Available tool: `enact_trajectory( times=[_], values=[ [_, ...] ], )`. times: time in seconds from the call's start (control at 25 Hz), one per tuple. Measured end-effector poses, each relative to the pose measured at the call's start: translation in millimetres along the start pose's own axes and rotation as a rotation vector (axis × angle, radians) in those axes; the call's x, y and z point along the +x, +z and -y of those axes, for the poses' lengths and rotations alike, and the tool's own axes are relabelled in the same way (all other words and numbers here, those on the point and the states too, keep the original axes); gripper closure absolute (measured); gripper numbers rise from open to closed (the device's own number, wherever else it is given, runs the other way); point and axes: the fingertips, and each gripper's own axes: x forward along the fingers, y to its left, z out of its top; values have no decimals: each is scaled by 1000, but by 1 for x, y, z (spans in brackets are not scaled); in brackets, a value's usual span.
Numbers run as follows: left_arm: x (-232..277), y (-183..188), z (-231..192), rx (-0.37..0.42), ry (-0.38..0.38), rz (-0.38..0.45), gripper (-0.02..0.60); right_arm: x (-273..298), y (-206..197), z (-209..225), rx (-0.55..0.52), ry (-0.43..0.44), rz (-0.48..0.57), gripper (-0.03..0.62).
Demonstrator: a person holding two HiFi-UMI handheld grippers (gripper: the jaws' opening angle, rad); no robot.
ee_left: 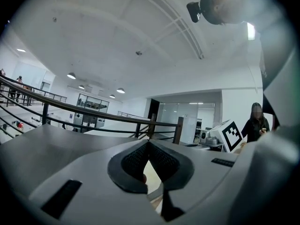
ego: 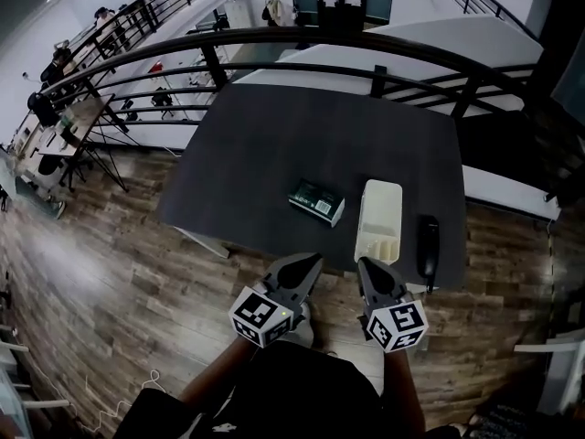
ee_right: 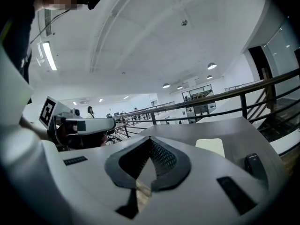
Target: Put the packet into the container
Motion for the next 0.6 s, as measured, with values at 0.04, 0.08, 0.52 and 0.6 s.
enact_trajectory(
  times=[0.04, 0.08, 0.52, 0.6],
  values=[
    [3, 3, -6, 2, -5, 1, 575, 7, 2, 1, 1, 2, -4, 591],
    [6, 6, -12, 0, -10, 1, 575, 13, 3, 3, 1, 1, -8, 591],
    [24, 17, -74, -39, -35, 5, 575, 80, 2, 11, -66, -2, -119, 591],
    [26, 16, -81, -31, -46, 4, 575, 89, -1, 12, -64, 5, -137, 591]
  ],
)
